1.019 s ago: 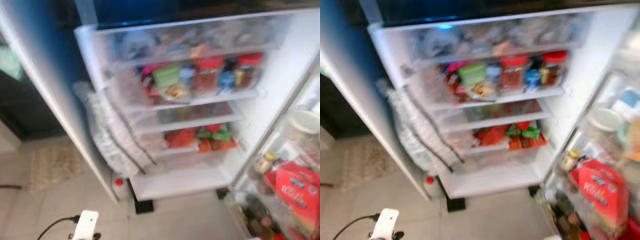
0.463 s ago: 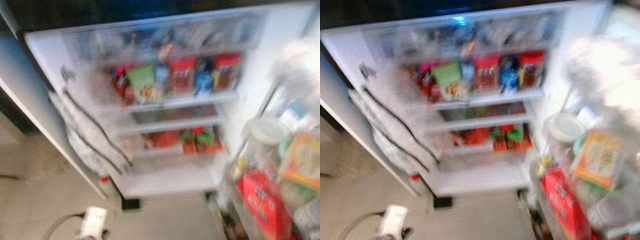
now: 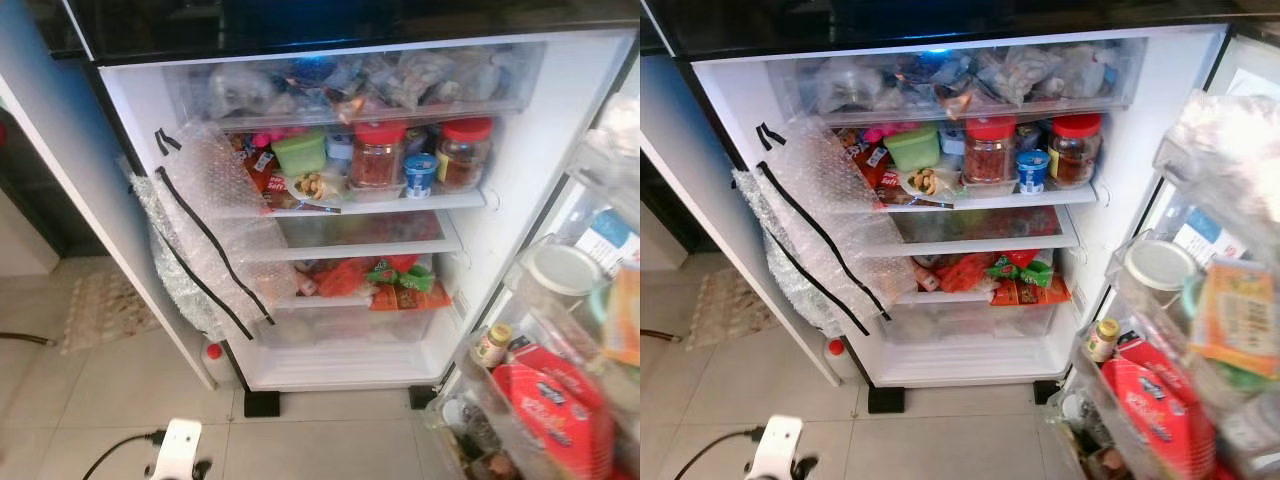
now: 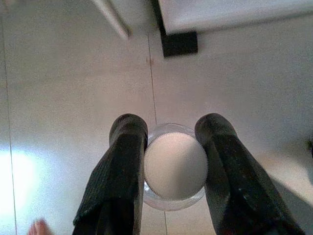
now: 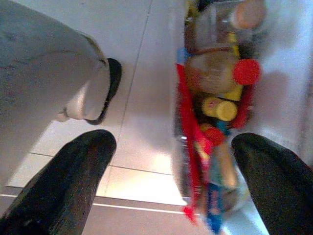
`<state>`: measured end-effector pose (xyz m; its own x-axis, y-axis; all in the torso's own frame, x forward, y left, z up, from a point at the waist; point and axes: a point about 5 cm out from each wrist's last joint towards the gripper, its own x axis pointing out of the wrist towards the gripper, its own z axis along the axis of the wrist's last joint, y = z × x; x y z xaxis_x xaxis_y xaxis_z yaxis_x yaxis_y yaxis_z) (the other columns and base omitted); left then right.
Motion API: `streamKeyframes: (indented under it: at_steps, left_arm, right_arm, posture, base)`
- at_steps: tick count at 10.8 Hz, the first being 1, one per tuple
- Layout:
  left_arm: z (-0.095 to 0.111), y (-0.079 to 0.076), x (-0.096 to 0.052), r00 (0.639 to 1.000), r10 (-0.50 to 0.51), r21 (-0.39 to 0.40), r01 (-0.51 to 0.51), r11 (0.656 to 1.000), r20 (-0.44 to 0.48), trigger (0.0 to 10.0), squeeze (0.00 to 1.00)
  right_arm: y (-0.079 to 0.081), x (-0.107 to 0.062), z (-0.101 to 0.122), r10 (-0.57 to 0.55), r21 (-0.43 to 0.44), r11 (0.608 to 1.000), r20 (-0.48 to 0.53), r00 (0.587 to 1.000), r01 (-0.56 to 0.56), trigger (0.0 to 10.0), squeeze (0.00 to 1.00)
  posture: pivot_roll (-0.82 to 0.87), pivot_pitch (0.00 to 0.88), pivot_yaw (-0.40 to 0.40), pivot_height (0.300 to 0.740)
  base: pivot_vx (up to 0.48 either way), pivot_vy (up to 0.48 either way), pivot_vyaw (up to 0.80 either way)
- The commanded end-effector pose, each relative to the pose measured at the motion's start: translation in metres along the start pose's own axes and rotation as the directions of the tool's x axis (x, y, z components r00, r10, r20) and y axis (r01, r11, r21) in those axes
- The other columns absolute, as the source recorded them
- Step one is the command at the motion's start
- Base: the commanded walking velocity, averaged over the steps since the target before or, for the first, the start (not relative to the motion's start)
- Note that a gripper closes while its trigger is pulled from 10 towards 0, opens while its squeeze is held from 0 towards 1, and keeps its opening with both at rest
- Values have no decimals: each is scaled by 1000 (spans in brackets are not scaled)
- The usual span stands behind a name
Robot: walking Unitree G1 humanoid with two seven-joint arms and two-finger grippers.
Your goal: Restocking fridge
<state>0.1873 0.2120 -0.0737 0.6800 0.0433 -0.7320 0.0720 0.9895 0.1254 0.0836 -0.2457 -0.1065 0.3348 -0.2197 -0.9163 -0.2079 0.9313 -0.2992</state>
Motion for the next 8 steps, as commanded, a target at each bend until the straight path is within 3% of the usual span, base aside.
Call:
streamKeyframes:
  at_steps: [1,2,3,5,8]
  left_arm:
    - [4,2,0,999,3,-4,-3,1000,40,10000,0]
    - [9,1,-1,994,-2,-24,5,1000,111,10000,0]
    - [31,-5,-2,961,-40,-65,60,996,275,10000,0]
    - [69,-16,-16,856,-82,29,79,996,510,10000,0]
    - [89,-23,-46,736,-63,9,77,997,674,10000,0]
  right_arm:
    - [-1,0,2,-2,-7,1000,2,1000,2,10000,0]
    - [6,1,9,6,5,1000,13,1000,-6,10000,0]
    - [13,2,19,20,8,1000,32,999,-21,10000,0]
    - [9,2,16,24,3,1000,30,999,-24,10000,0]
    - [6,2,15,28,-6,1000,30,999,-28,10000,0]
  posture:
    - [-107,10,64,740]
    - [-102,13,63,740]
    - [-98,20,57,740]
    - [-114,24,57,740]
    - [-106,34,46,740]
  base:
    - [0,0,0]
    - [0,0,0]
    - [0,0,0]
    - [0,0,0]
    - [0,0,0]
